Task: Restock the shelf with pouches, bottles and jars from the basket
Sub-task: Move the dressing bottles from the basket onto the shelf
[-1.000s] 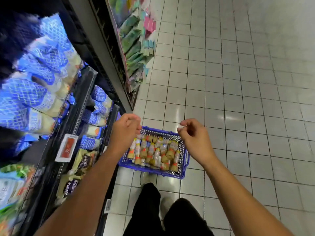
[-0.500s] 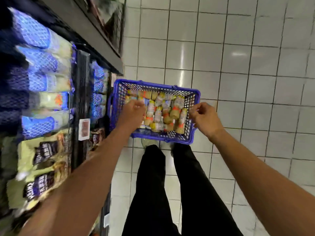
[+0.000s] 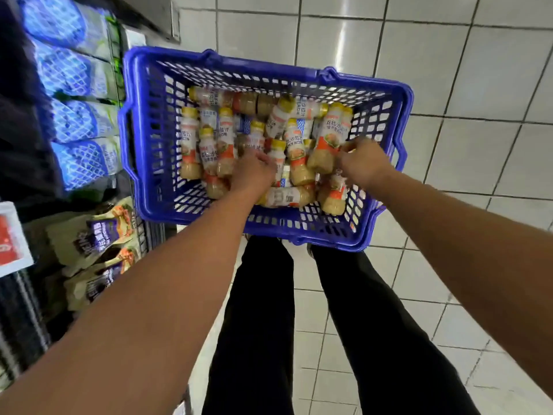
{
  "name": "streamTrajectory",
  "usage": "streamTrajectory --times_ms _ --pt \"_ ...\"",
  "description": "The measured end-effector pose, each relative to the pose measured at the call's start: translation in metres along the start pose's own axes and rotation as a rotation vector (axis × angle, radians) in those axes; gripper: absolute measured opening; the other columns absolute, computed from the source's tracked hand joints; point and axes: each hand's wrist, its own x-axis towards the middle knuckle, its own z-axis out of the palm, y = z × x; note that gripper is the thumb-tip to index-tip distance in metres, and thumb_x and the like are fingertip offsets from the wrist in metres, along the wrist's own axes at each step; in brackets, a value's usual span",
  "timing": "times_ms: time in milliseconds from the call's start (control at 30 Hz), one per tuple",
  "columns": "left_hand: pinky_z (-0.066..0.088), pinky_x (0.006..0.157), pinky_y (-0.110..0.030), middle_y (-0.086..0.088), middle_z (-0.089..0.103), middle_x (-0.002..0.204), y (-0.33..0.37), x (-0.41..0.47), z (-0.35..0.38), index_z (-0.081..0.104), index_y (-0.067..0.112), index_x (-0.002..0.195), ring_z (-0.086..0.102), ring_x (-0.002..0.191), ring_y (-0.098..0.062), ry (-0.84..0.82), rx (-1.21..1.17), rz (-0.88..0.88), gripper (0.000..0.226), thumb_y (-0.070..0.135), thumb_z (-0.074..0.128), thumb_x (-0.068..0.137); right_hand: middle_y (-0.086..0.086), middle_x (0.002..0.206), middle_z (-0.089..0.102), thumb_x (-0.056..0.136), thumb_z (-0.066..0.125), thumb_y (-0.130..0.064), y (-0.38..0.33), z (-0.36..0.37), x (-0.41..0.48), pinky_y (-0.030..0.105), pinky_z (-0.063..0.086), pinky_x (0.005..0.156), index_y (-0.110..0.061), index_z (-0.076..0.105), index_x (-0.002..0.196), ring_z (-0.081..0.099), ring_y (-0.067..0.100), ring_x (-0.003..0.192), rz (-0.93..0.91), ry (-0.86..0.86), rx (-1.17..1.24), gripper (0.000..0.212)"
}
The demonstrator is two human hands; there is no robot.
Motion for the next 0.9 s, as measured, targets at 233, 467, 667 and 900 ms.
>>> streamTrajectory --times_ms 233,467,667,900 --pt "0.047 0.077 -0.034 -0.012 0.064 0.112 -0.007 0.039 0.051 0.065 0.008 0.107 0.057 0.093 -0.022 -0.067 0.377 0.088 0.022 0.026 0.062 0.094 -0.001 0.067 0.050 0.100 0.056 -0.023 0.015 0.034 0.070 0.023 0.037 0.050 -0.019 0.046 0.063 0.049 0.016 0.060 0.009 0.081 -0.162 0.038" --pt "0.040 0.073 -0.033 -0.015 0.059 0.123 -0.008 0.049 0.070 0.053 0.005 0.122 0.059 0.103 -0.027 0.046 0.441 0.027 0.042 0.027 0.070 0.091 0.011 0.109 0.067 0.092 0.065 -0.046 0.009 0.058 0.092 0.033 0.048 0.078 -0.002 0.060 0.119 0.064 0.030 0.098 0.072 0.127 -0.232 0.052" --pt "0.048 0.089 -0.040 -0.017 0.057 0.131 -0.014 0.056 0.072 0.032 0.006 0.144 0.058 0.117 -0.034 -0.028 0.232 -0.020 0.070 0.025 0.070 0.089 0.006 0.102 0.066 0.083 0.073 -0.052 0.006 0.056 0.096 0.033 0.045 0.072 -0.009 0.061 0.118 0.063 0.027 0.092 0.154 0.118 -0.167 0.057" --pt "0.044 0.099 -0.031 -0.002 0.058 0.138 -0.024 0.051 0.029 0.036 0.018 0.149 0.054 0.120 -0.014 -0.318 0.048 0.249 0.073 0.022 0.074 0.087 0.001 0.088 0.067 0.076 0.076 -0.041 0.008 0.061 0.077 0.034 0.058 0.070 -0.015 0.060 0.092 0.066 0.021 0.081 0.224 0.091 0.293 0.034"
